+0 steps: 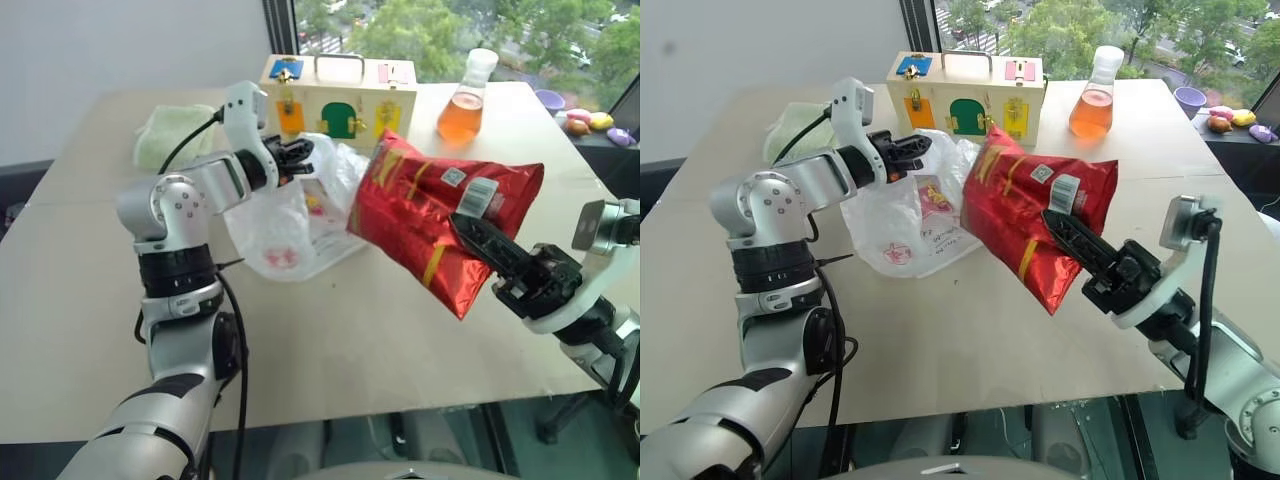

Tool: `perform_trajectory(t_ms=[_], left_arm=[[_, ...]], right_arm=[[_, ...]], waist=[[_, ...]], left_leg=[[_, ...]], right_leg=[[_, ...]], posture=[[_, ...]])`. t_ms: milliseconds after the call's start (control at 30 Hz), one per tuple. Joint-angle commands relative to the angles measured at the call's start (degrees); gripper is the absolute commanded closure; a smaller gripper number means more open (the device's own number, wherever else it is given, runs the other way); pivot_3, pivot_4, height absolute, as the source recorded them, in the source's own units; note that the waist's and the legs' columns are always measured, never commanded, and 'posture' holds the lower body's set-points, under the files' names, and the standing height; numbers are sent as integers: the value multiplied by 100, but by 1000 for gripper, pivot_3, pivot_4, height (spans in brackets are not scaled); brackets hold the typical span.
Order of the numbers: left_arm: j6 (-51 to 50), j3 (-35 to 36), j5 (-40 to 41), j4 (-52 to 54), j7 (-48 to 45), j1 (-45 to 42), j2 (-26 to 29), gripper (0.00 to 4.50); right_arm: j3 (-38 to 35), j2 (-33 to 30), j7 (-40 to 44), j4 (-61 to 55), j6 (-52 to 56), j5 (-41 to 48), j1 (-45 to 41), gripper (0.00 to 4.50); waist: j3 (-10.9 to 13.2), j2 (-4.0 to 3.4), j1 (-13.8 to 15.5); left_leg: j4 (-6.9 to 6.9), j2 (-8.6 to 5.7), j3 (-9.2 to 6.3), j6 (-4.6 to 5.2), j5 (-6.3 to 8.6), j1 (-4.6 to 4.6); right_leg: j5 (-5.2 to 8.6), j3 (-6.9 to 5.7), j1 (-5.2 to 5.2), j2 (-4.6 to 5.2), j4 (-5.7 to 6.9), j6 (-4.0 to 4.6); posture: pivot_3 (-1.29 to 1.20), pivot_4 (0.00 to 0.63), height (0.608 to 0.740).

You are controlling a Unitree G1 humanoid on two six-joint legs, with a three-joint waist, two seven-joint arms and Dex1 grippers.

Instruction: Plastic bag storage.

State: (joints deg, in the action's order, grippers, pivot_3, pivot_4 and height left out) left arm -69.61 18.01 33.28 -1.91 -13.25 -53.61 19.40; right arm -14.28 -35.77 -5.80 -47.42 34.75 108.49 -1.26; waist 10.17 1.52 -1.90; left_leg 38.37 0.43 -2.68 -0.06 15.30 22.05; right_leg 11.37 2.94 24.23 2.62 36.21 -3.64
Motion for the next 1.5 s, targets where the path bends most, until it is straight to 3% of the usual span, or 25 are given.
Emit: perform_trajectory(t_ms=[33,167,400,633,767,900,1033,1200,1300,1367,1400,1500], left_arm=[[80,99,28,142,173,-172,-77,4500],[-13,275,122,128,406,-290,-245,4500],[-93,297,183,280,492,-231,-307,4500],[-521,542,886,860,93,-97,-188,4500],[-940,613,1354,1322,-96,172,-41,4500],[-1569,636,1749,1734,-158,504,65,4500],[-1521,743,1883,1985,60,661,-215,4500],[-1171,884,1993,1979,256,588,-522,4500],[-1205,959,2176,2093,392,678,-688,4500],[-1243,926,2272,2224,425,822,-715,4500],[-1280,943,2365,2292,432,895,-731,4500],[-1168,1002,2527,2379,505,1047,-733,4500]], right_arm=[[-135,-324,325,-220,-112,203,-294,4465],[32,-689,527,-95,27,-145,-470,4465],[511,-799,809,-9,178,-761,-476,4465],[1242,-252,791,1041,293,-1527,-752,4465],[1672,461,832,1999,393,-1937,-1454,4465],[1559,1365,799,3040,225,-2051,-2243,4465],[1546,2307,1051,4292,104,-2618,-3084,4465],[2101,3329,1887,6160,-70,-4186,-3811,4465],[2325,3989,2125,8136,-831,-5547,-4645,4465],[2217,4107,2336,8494,-935,-5894,-4852,3935],[2293,4086,2355,8508,-1026,-6197,-4896,3298],[2410,4031,2576,8482,-1150,-6883,-4867,3036]], waist=[[0,0,6],[0,1,25],[1,1,32],[1,3,16],[3,1,-21],[6,-5,-40],[11,-11,-28],[11,-13,-27],[13,-16,-67],[13,-16,-65],[13,-16,-42],[13,-16,-39]], left_leg=[[0,0,-1,0,0,0],[0,0,-9,0,0,4],[1,0,-11,0,0,8],[1,1,-13,0,0,10],[-1,1,-12,-1,0,3],[-1,3,-12,-1,-1,2],[0,2,-13,-1,-1,1],[-2,0,-24,-2,-1,8],[-5,-2,-13,-3,-1,2],[-6,-2,-15,-4,-2,6],[-6,-2,-15,-4,-2,11],[2,-15,-24,-6,-2,50]], right_leg=[[0,-1,0,0,0,0],[0,-10,0,0,-2,1],[-1,-13,0,0,-5,2],[-2,-16,2,1,-6,4],[-2,-14,2,1,-1,4],[-3,-13,4,-2,5,5],[-3,-13,5,-1,8,6],[-4,-28,6,1,7,8],[-5,-15,9,2,10,8],[-5,-15,22,2,23,9],[-5,-15,29,2,28,10],[-6,-24,60,18,36,9]], posture=[[0,150,740],[0,150,740],[0,150,740],[0,150,740],[0,150,740],[0,150,740],[0,150,740],[0,150,740],[0,150,740],[0,150,740],[0,150,740],[0,150,740]])
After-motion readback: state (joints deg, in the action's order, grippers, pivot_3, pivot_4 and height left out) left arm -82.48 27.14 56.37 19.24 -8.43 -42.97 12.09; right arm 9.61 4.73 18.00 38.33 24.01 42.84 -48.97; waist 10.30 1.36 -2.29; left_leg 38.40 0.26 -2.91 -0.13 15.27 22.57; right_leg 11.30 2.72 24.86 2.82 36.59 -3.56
